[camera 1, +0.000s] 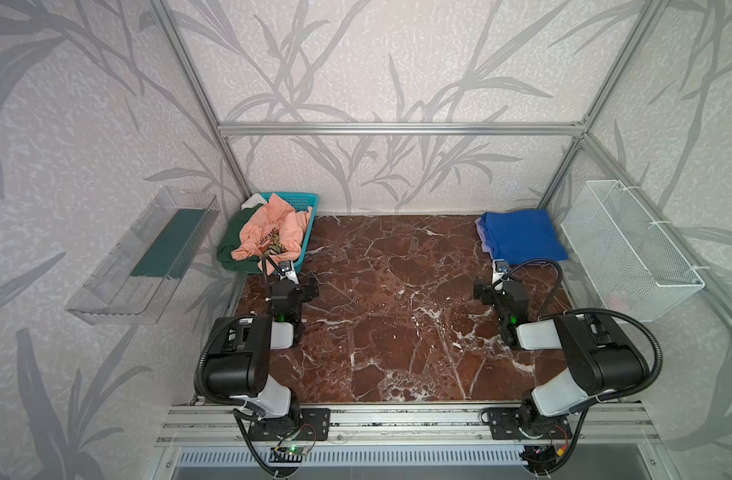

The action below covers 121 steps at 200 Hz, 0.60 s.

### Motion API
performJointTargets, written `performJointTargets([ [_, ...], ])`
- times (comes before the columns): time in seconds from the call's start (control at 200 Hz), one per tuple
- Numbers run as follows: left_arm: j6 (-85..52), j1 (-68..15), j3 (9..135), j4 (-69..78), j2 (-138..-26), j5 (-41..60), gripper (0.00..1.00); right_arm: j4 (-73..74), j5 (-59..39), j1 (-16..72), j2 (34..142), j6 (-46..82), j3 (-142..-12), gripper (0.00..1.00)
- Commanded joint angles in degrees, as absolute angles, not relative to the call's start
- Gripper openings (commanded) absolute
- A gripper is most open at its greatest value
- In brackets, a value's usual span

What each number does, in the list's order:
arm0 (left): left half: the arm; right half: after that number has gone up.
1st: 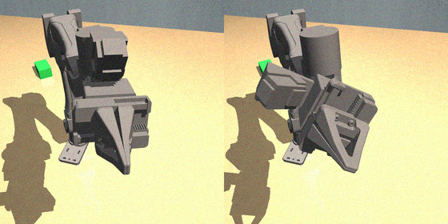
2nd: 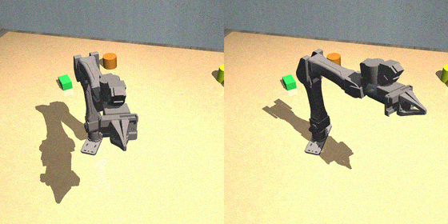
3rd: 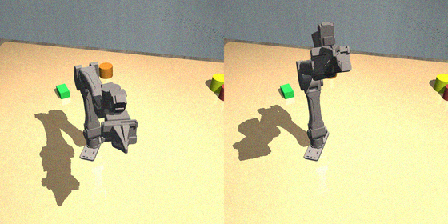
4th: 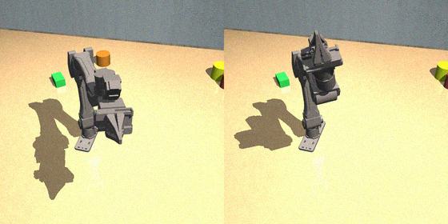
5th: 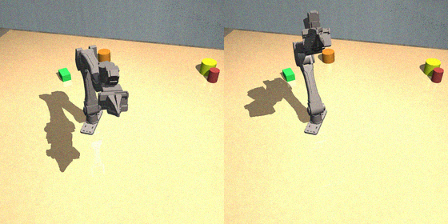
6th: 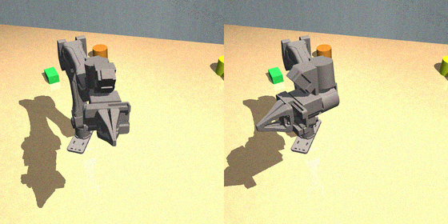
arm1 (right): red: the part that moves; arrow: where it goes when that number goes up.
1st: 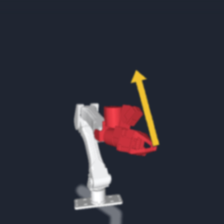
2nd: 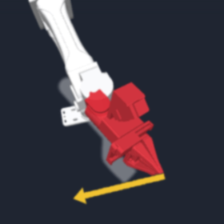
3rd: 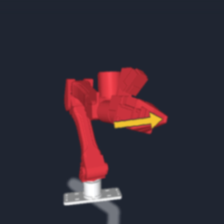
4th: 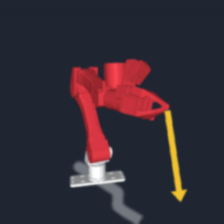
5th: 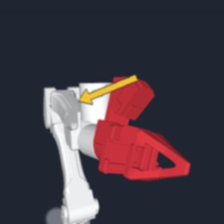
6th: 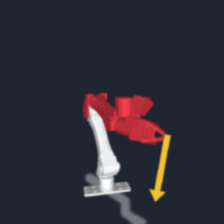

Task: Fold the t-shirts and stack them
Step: 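Reach the left gripper into the teal basket toward the peach t-shirt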

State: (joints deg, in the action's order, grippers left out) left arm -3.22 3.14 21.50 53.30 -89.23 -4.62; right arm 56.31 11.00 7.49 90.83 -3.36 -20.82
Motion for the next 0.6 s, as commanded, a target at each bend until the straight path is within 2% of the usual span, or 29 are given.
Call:
performJointTargets([
  [0.0,-3.2,3.0,21.1,54.9,-89.5,-5.1,0.99,58.2,10.5,7.2,91.2,-3.3,-20.6,0.99],
  [0.6,-3.2,3.1,21.0,54.9,-89.5,-5.1,0.99,58.3,10.5,7.0,91.2,-3.0,-20.6,0.99],
])
